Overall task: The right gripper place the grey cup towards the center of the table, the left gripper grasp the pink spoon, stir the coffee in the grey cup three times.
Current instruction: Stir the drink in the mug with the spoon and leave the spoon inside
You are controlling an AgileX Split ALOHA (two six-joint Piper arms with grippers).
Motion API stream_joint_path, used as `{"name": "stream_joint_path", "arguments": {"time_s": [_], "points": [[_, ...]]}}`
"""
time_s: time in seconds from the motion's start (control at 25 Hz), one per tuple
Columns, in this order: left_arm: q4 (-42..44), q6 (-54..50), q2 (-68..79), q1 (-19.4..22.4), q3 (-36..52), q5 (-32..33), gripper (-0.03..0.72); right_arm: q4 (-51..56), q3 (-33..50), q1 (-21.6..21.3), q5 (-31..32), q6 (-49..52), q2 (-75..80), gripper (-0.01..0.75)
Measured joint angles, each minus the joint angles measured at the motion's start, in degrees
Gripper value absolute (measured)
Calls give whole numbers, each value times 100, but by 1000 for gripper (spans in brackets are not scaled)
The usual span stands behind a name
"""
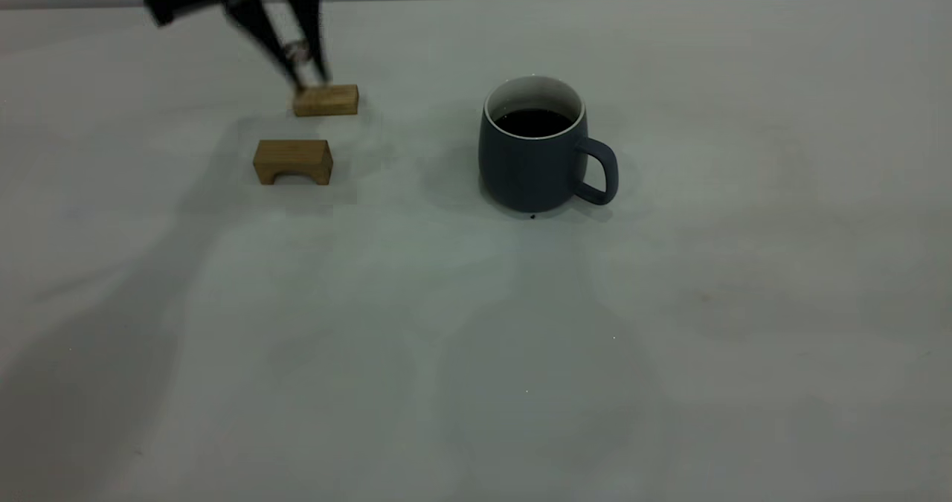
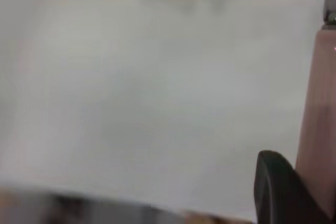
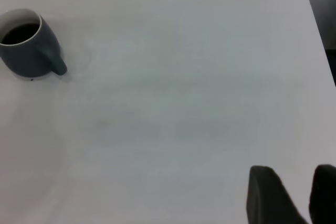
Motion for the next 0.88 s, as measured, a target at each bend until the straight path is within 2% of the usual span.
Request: {"name": "stream_joint_path", "arguments": {"time_s": [0.12, 0.32, 0.6, 0.88], "points": [[-1108, -1296, 0, 0, -365, 0, 158, 0, 0, 0, 0, 0, 0, 238], [-2717, -2609, 0, -13, -472, 0, 158, 0, 0, 0, 0, 0, 0, 238], [-4305, -2817, 299, -195, -492, 0, 158, 0, 0, 0, 0, 0, 0, 238], [-4855, -2708, 727, -248, -492, 0, 158, 0, 0, 0, 0, 0, -2, 238]]}}
